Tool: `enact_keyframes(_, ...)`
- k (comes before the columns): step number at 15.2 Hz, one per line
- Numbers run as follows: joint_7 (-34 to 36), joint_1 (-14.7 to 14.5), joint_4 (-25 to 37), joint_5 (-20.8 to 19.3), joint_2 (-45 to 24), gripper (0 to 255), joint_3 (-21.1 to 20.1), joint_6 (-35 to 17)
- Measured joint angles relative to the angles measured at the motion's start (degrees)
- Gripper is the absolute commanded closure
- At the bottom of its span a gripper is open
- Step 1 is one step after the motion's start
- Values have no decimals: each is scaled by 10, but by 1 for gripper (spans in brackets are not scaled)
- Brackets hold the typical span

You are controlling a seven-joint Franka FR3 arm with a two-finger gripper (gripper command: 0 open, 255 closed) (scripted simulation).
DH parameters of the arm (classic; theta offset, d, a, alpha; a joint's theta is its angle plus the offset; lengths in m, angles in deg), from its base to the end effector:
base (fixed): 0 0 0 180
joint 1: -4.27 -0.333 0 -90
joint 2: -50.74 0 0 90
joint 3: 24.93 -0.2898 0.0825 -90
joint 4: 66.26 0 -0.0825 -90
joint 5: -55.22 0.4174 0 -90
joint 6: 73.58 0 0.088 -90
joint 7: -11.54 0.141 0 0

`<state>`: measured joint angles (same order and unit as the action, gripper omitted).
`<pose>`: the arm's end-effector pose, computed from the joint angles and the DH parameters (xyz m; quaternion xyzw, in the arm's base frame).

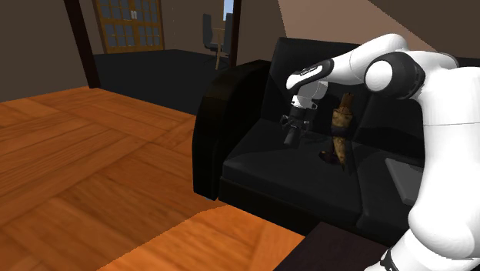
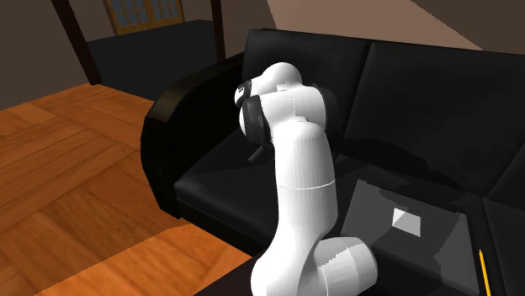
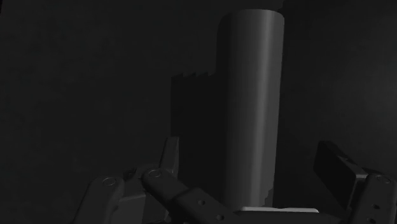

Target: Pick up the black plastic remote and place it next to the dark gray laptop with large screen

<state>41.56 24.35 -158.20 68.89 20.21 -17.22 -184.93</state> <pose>0.6111 -0.2890 0.2346 -0.8453 0.5212 0.0944 0.0698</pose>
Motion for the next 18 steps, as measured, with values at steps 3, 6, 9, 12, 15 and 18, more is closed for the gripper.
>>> enact_keyframes(3,0,0,1,-1,1,255,1,2)
enact_keyframes(6,1,1,5,-1,2,255,2,3)
enact_keyframes(9,2,1,7,-1,1,255,2,3)
enact_keyframes(12,1,1,4,-1,2,255,2,0)
enact_keyframes(15,3,0,5,-2,8,255,1,12)
enact_keyframes(18,6,-1,11,-4,18,255,2,28)
